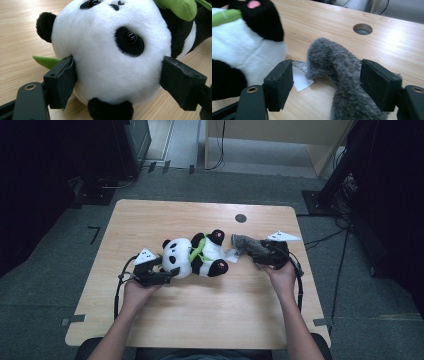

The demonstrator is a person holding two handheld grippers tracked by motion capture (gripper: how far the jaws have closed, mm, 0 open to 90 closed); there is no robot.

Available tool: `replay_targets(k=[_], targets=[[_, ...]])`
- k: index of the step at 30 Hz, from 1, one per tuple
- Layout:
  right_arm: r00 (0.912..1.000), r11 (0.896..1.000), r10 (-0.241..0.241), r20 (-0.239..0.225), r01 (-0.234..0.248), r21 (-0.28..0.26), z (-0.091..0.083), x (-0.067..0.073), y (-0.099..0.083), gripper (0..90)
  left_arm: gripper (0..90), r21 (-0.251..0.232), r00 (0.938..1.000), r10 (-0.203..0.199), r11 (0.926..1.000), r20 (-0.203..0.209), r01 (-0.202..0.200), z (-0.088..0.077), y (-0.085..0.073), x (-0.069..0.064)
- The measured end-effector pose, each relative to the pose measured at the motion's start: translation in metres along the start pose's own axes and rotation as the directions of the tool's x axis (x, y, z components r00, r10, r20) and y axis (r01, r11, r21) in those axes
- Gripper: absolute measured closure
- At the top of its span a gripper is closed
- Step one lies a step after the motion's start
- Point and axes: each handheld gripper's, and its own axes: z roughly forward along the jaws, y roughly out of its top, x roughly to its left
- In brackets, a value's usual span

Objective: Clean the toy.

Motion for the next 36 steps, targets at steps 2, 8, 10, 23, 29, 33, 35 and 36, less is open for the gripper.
replay_targets(k=[2, 8, 10, 23, 29, 33, 35, 36], targets=[[0.9998, 1.000, -0.018, -0.009, 0.018, -0.005, -0.004, 0.008, -0.002, 26.9, 17.4, -0.002, 1.0000, 0.000, 1.0000, 0.000, 0.000, 0.000, 0.000, 0.000], [0.9979, 0.999, -0.051, -0.041, 0.050, -0.017, -0.011, 0.028, -0.001, 27.0, 17.3, 0.024, 0.9999, 0.017, 0.9996, 0.001, -0.017, 0.000, 0.002, 0.000], [0.9966, 0.998, -0.062, -0.055, 0.061, -0.025, -0.012, 0.034, -0.002, 27.0, 17.3, 0.022, 0.9999, 0.013, 0.9997, 0.000, -0.013, 0.000, 0.002, 0.000], [0.9772, 0.995, -0.089, -0.192, 0.080, -0.056, -0.008, 0.067, -0.005, 19.6, 17.0, 0.018, 0.9999, 0.013, 0.9998, -0.005, -0.013, 0.000, 0.002, -0.001], [0.9647, 0.993, -0.117, -0.236, 0.106, -0.055, 0.001, 0.079, -0.007, 16.0, 17.0, 0.019, 0.9999, 0.013, 0.9997, -0.009, -0.013, -0.001, 0.001, -0.002], [0.9594, 0.994, -0.103, -0.263, 0.093, -0.052, 0.005, 0.080, -0.008, 13.4, 17.0, 0.022, 1.0000, 0.004, 0.9998, -0.007, -0.004, -0.001, 0.001, -0.001], [0.9562, 0.994, -0.108, -0.272, 0.097, -0.052, 0.006, 0.081, -0.008, 13.3, 17.0, 0.021, 1.0000, 0.002, 0.9998, -0.007, -0.002, -0.001, 0.001, -0.001], [0.9537, 0.994, -0.112, -0.279, 0.101, -0.052, 0.007, 0.083, -0.008, 13.3, 17.0, 0.021, 1.0000, 0.000, 0.9998, -0.006, 0.000, -0.001, 0.001, -0.001]])
